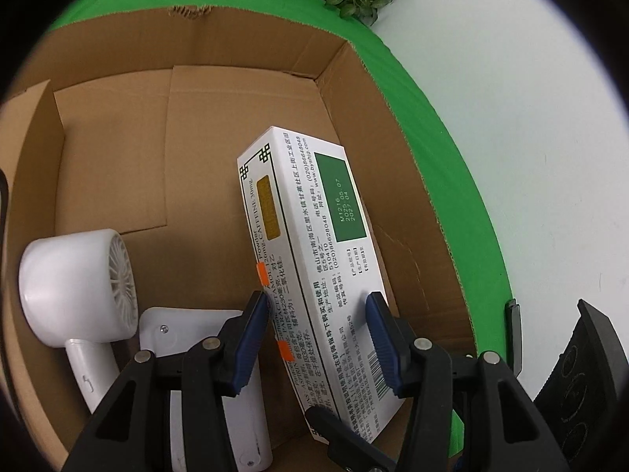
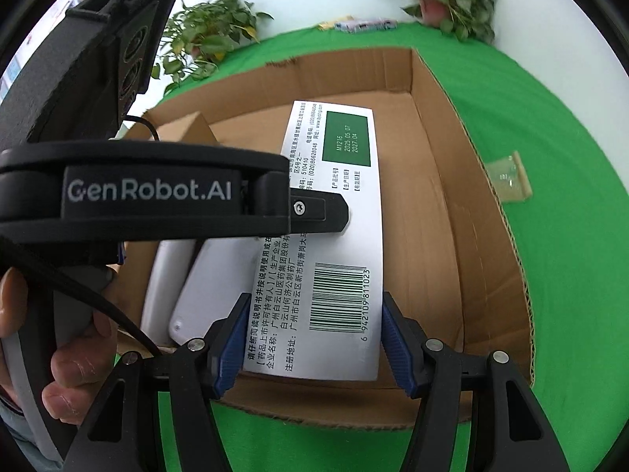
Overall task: Organize objects
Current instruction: 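Lift the white package with both grippers and carry it over the box, then lower the package into the box beside the white device and open both grippers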
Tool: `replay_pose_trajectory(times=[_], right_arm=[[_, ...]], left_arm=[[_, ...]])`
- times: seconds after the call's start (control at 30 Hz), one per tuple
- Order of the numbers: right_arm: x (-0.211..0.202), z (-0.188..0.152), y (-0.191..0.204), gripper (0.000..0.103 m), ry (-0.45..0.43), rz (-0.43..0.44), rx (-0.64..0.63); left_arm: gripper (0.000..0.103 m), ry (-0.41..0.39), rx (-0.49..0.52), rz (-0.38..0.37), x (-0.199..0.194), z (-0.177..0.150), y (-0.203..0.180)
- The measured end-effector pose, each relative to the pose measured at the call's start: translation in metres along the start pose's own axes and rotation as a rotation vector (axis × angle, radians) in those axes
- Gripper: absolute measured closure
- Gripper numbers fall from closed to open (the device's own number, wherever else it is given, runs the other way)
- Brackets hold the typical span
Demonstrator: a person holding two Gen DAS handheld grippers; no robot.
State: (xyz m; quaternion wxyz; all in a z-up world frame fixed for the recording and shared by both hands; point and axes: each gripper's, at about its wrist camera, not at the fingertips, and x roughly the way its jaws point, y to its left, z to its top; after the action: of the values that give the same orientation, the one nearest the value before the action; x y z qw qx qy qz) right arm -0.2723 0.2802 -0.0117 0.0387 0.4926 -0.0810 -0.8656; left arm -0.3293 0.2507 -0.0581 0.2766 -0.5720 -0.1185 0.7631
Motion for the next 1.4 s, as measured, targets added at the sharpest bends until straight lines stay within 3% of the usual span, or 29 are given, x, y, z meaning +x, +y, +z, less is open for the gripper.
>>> replay_pose_trajectory(times=[0.17,0.4,0.57,0.67,0.8,0.83,0.93,0.97,1.03,1.17,1.4], right_arm=[[0.011,0.004,0.000,0.044,0.030,-0.029,-0.011],[0.018,0.005,0.003,0.044,0.063,-0.045,-0.026],[0.022,0.004,0.012,0.039,0.081,-0.056,-0.038],[0.022,0.001,0.017,0.030,0.077,-0.065,-0.055],[0.004,-0.009,0.033,0.017,-0.012,-0.083,-0.099],[-0.004,-0.013,0.039,0.015,-0.049,-0.074,-0.109],[-0.031,-0.018,0.055,0.002,-0.210,-0.088,-0.154],[-0.041,-0.024,0.063,0.001,-0.268,-0.095,-0.163],[-0.048,-0.024,0.075,0.001,-0.342,-0.102,-0.170],[-0.058,-0.039,0.086,0.001,-0.427,-0.114,-0.140],[-0.043,-0.047,0.059,0.001,-0.451,-0.145,-0.025]], left_arm=[[0.052,0.001,-0.005,0.018,-0.006,0.000,0.005],[0.052,-0.144,-0.007,0.053,-0.073,-0.005,0.014],[0.052,-0.263,0.039,0.170,-0.121,-0.025,0.020],[0.050,-0.346,0.052,0.247,-0.141,-0.033,0.018],[0.048,-0.459,0.068,0.329,-0.173,-0.060,0.027],[0.047,-0.491,0.079,0.348,-0.193,-0.081,0.034],[0.032,-0.610,0.114,0.405,-0.211,-0.106,0.034],[0.025,-0.650,0.120,0.426,-0.211,-0.111,0.033],[0.023,-0.706,0.133,0.478,-0.208,-0.121,0.033],[0.023,-0.729,0.162,0.583,-0.200,-0.140,0.040],[0.023,-0.742,0.098,0.621,-0.168,-0.151,0.072]])
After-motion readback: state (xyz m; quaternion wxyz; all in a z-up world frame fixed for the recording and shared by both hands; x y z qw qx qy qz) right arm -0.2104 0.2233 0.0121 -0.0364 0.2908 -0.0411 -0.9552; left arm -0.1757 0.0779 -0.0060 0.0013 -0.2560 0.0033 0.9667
